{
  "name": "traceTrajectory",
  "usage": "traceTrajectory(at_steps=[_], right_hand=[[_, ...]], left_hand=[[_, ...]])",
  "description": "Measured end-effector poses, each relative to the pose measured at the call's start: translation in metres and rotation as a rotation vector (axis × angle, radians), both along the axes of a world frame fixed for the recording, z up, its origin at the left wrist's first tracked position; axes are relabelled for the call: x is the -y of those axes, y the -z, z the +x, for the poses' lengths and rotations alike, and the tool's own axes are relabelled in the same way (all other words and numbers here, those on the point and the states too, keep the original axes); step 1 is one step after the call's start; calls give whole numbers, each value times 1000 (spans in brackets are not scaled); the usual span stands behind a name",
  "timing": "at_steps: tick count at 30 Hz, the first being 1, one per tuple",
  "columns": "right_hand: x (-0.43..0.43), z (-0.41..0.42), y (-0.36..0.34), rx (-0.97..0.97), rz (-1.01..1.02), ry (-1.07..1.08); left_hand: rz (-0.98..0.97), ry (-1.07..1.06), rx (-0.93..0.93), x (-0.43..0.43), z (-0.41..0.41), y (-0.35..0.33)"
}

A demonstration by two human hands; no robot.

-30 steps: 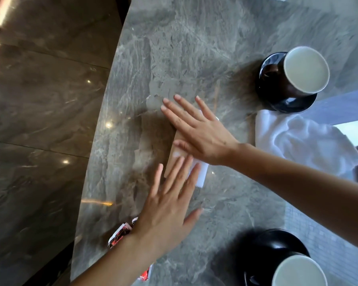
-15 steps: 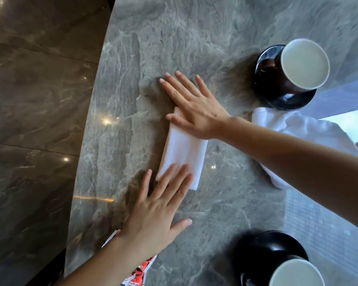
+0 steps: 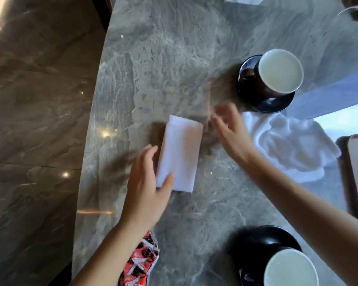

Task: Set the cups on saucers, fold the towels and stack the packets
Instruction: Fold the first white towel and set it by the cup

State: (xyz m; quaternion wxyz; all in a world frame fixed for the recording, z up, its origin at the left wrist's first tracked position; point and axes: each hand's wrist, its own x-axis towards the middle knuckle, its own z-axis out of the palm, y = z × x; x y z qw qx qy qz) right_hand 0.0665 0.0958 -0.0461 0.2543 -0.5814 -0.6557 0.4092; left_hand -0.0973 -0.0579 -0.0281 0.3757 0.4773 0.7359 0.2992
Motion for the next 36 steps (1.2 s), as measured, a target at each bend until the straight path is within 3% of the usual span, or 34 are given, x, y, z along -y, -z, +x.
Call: traceTrajectory(at_steps=[3, 10, 14, 23, 27, 36], right_hand=[[29, 25, 6, 157, -112, -53], [62, -9, -16, -131, -532, -10], [72, -23, -26, -158, -631, 23], [87, 15, -49, -411, -716, -110], [88, 65, -64, -472, -743, -149], [109, 224, -85, -503, -603, -12]], left_hand=[[-134, -139, 203, -28, 0, 6], [-184, -217, 468, -41, 9, 6], [-260, -278, 567, -35, 14, -4], [-281, -387, 689, -19, 32, -30], [-351, -211, 795, -27, 61, -49], [-312, 7, 678, -44, 209, -65]])
